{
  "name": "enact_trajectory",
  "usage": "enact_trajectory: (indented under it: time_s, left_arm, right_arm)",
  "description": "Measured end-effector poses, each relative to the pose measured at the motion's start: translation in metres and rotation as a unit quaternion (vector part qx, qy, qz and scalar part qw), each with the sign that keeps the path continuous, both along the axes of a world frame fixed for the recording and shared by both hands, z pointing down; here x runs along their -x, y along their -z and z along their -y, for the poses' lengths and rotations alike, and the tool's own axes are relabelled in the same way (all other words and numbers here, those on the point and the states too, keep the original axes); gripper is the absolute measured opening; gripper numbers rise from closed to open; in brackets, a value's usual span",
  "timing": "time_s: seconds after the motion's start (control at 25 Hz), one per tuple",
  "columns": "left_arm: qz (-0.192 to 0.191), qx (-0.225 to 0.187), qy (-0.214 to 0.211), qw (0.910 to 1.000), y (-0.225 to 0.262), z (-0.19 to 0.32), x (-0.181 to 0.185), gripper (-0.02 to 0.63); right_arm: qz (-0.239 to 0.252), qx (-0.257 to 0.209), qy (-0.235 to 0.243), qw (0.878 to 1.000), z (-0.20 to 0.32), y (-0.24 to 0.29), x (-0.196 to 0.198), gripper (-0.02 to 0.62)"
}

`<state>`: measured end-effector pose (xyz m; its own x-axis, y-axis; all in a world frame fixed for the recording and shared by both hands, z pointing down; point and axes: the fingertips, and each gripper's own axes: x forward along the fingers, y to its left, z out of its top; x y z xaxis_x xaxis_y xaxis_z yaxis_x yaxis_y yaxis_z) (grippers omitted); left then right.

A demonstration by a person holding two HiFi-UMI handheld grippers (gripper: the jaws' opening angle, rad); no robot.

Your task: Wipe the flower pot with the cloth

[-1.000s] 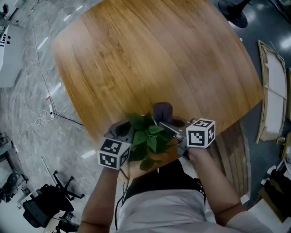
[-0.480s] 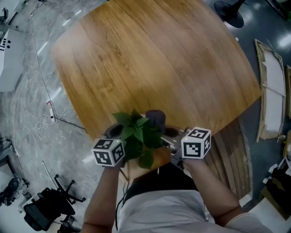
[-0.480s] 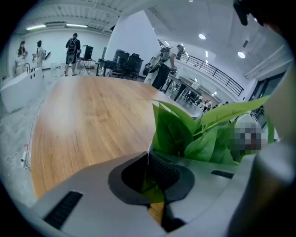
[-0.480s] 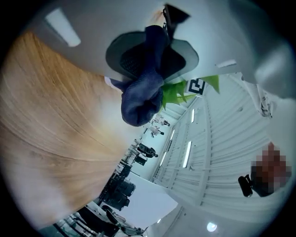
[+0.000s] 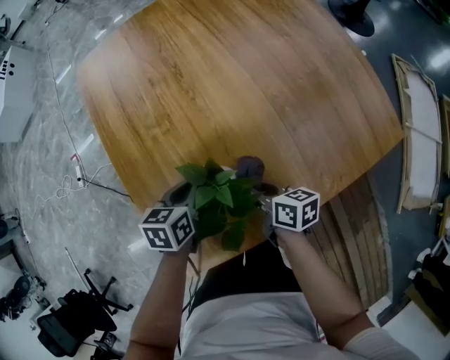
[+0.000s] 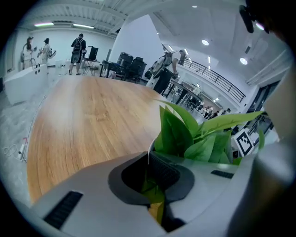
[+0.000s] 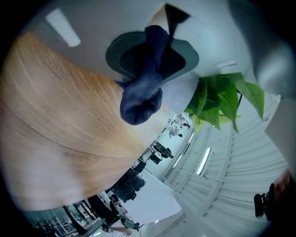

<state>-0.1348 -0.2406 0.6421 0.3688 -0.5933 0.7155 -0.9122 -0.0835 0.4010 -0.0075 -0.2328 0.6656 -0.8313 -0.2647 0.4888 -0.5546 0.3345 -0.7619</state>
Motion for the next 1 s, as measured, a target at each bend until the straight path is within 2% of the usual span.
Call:
enact_trajectory:
  time_s: [0.4, 0.64, 0.8, 1.0]
  left_arm:
    - [-0.006, 0.006, -0.001, 1.0000, 0.014, -0.002, -0.006, 0.018]
    - [-0.001, 0.001, -0.010, 1.0000, 0.024, -0.001, -0.008, 0.048]
    - [0.004, -0.015, -0.007, 0.9999, 0.046, 0.001, -0.004, 0.058]
    - [0.004, -0.055, -0.009, 0.9984, 0.096, 0.007, -0.003, 0.058]
  right_arm:
    - [-0.033, -0.061, -0.013, 0.998, 0.008, 0.046, -0.027, 0.063]
    - [-0.045, -0.101, -0.030, 0.993, 0.021, 0.076, -0.049, 0.063]
    - [-0.049, -0.136, -0.027, 0.989, 0.027, 0.108, -0.055, 0.063]
    - [-0.048, -0.192, -0.016, 0.980, 0.031, 0.162, -0.051, 0.063]
